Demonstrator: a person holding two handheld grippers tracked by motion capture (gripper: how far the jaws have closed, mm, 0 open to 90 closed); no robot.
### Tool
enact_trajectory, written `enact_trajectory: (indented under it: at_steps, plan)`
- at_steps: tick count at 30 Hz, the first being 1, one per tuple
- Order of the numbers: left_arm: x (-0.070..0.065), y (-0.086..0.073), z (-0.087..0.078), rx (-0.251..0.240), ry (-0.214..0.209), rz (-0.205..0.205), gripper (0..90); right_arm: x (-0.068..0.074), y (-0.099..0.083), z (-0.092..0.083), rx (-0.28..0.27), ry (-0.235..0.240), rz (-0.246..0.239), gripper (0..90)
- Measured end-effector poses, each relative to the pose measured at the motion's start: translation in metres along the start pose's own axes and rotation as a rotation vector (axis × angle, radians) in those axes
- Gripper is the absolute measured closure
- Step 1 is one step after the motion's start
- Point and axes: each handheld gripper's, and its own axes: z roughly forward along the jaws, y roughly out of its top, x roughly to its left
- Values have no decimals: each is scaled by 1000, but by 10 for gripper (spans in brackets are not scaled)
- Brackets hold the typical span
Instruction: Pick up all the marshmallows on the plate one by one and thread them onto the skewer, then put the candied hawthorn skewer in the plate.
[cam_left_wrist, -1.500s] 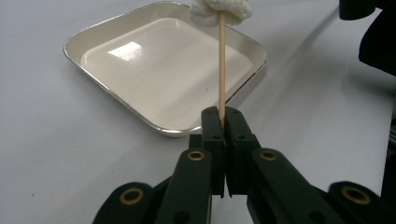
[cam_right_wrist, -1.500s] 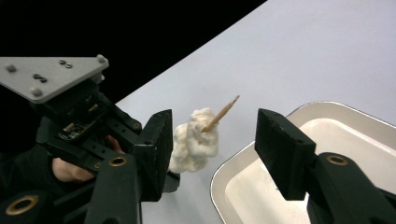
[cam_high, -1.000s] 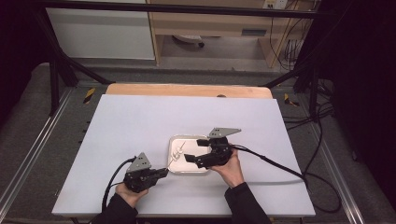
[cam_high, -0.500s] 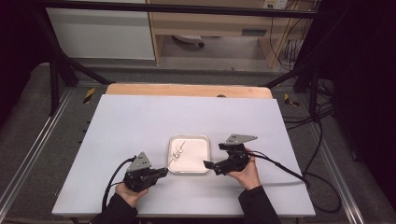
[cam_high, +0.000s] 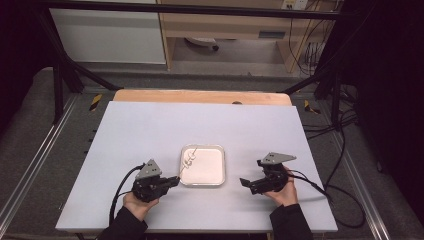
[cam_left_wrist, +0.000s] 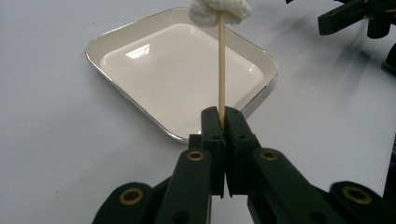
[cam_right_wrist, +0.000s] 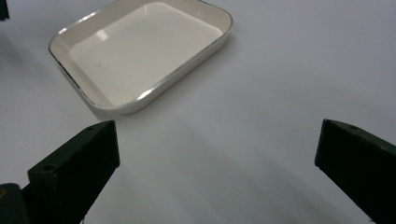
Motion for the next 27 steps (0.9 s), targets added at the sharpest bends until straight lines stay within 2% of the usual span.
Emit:
enact_trajectory:
  at_steps: [6,14,17,27]
  plan:
    - [0,7,5,21,-1,-4,879,-3,-10,-5,39,-23,-22,3]
    - [0,18,15,54,-4,0,879,-8,-20,-11,44,-30,-12,3]
    - [1,22,19,64,3,-5,879,-10,-22,-12,27,-22,-4,3]
    - [3,34,38,123,27,-18,879,-13,-30,-15,33,-18,12,3]
